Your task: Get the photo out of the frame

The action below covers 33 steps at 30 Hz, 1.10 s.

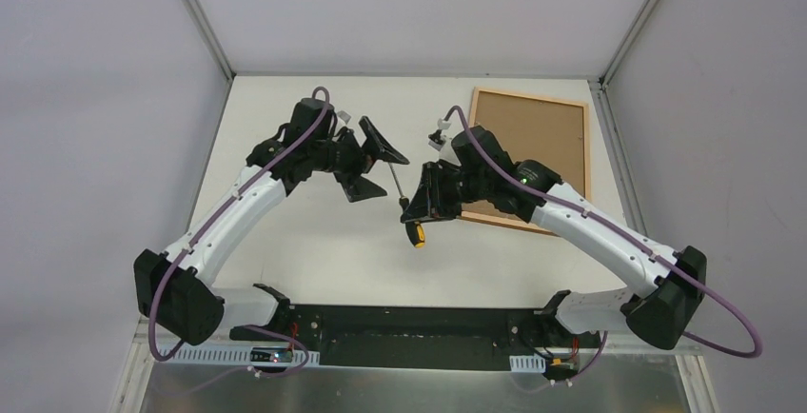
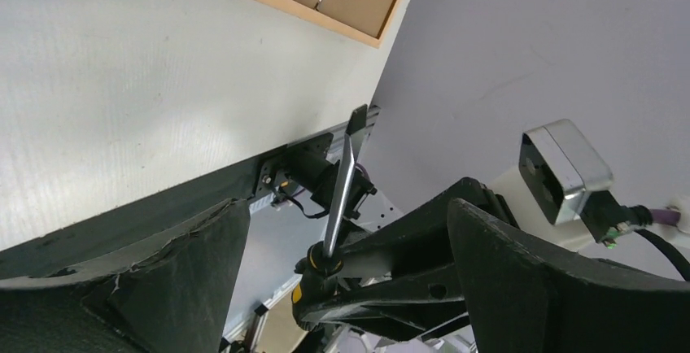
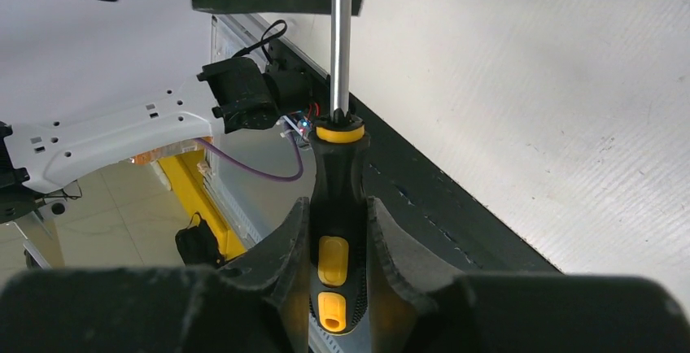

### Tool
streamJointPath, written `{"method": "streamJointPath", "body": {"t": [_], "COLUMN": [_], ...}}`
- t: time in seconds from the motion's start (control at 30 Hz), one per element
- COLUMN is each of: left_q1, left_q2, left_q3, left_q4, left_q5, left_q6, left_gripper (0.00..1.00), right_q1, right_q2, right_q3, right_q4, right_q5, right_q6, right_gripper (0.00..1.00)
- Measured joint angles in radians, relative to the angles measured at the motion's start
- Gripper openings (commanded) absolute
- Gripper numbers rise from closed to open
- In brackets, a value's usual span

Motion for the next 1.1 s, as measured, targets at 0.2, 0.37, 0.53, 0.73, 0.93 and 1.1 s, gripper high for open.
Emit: {"method": "streamJointPath", "body": {"t": [0.2, 0.37, 0.53, 0.73, 0.93, 1.1], "left_q1": [-0.050, -0.062, -0.062, -0.062, -0.062, -0.062], "left_q2": [0.077, 0.120, 0.127, 0.122, 0.063, 0.016], "left_q3": [0.018, 0.034, 0.040, 0.025, -0.056, -0.093], "left_q4": [0.015, 0.025, 0.046, 0.116, 0.164, 0.182], "left_q5": [0.001, 0.001, -0.025, -0.034, -0.086, -0.133], "left_q6": [-0.034, -0.074, -0.108, -0.257, -0.414, -0.491], "left_gripper": [0.60, 0.01, 0.00, 0.00, 0.00, 0.00], "right_q1": [0.000, 0.000, -0.003, 0.003, 0.003, 0.003], "right_q2": [0.002, 0.011, -0.007, -0.133, -0.221, -0.210], "right_q3": [0.043, 0.089, 0.093, 0.009, -0.104, -0.116], "right_q4": [-0.009, -0.041, -0.061, -0.040, 0.068, 0.132], "right_q5": [0.011, 0.047, 0.125, 0.268, 0.368, 0.444], "right_q6": [-0.004, -0.007, 0.007, 0.135, 0.311, 0.386], "right_gripper": [0.00, 0.23, 0.87, 0.99, 0.81, 0.70]}}
